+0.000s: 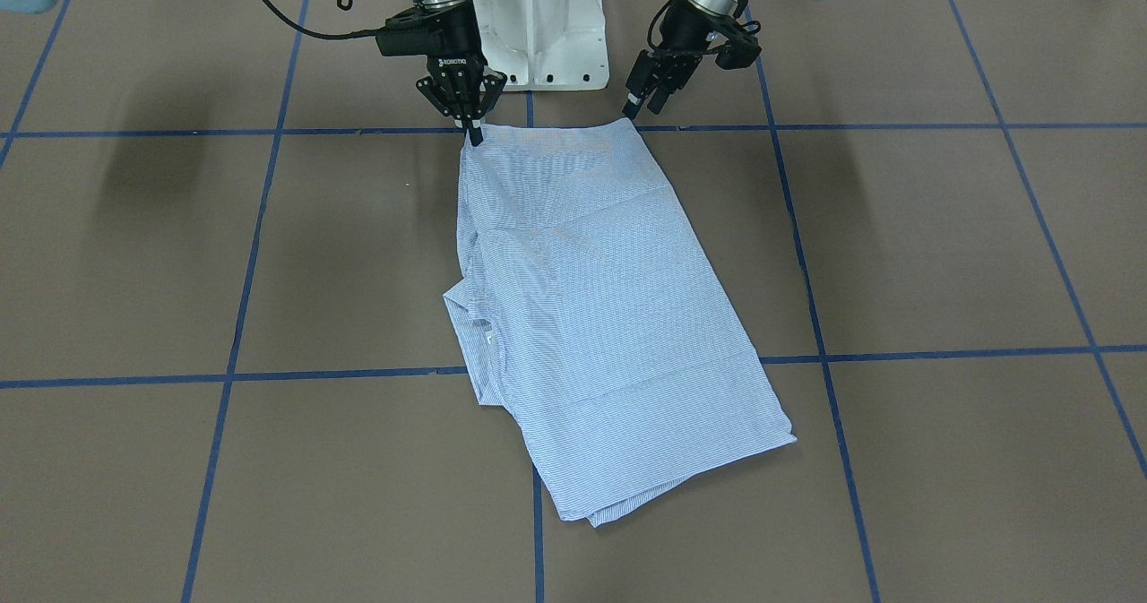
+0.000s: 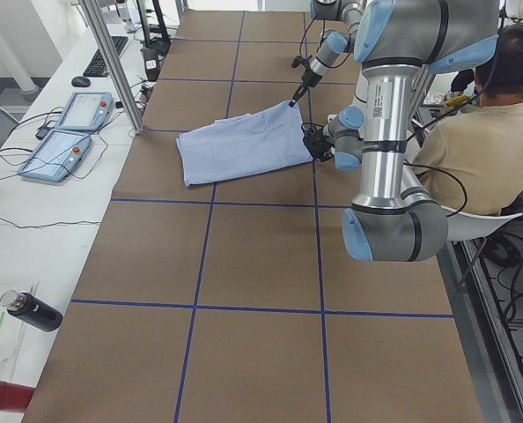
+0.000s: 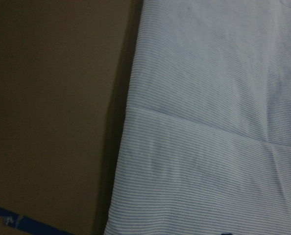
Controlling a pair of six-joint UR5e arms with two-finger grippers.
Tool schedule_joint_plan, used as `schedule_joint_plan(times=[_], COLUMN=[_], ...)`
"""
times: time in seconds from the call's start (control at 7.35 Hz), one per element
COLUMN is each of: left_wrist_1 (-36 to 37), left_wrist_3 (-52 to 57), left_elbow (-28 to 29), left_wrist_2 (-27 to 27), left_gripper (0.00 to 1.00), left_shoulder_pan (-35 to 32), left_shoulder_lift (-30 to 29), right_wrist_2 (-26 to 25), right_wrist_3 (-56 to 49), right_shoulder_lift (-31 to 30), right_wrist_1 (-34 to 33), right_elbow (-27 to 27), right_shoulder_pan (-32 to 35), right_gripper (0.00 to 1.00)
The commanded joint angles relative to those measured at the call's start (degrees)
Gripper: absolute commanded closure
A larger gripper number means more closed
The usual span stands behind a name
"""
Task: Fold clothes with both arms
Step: 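Move the left gripper to the shirt's near edge beside the right gripper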
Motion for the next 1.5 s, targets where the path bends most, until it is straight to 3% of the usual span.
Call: schedule_joint_plan(times=[0.0,0.68,0.82,0.95,1.36], left_wrist_1=[1.3,1.56,1.56,1.56,1.65], left_wrist_3=[-4.42,-3.46,-3.89,-3.9,-3.54], left_elbow=[4.55,3.69,3.78,3.78,3.34], left_wrist_2=[0.34,0.07,0.25,0.25,0.34], left_gripper=[0.45,0.42,0.61,0.98,1.0], left_shoulder_pan=[0.46,0.55,0.55,0.55,0.72], left_shoulder_lift=[-3.76,-3.33,-3.42,-3.42,-3.42], right_wrist_2=[-0.1,-0.45,-0.54,-0.54,-0.54], right_wrist_3=[0.0,0.0,0.0,0.0,0.0], right_shoulder_lift=[0.05,0.05,0.05,0.05,-0.04], right_wrist_1=[0.09,0.0,0.0,0.0,0.0], right_elbow=[0.01,0.09,0.09,0.09,0.09], right_shoulder_pan=[0.0,0.0,-0.09,0.0,0.0], right_gripper=[1.0,1.0,1.0,1.0,1.0])
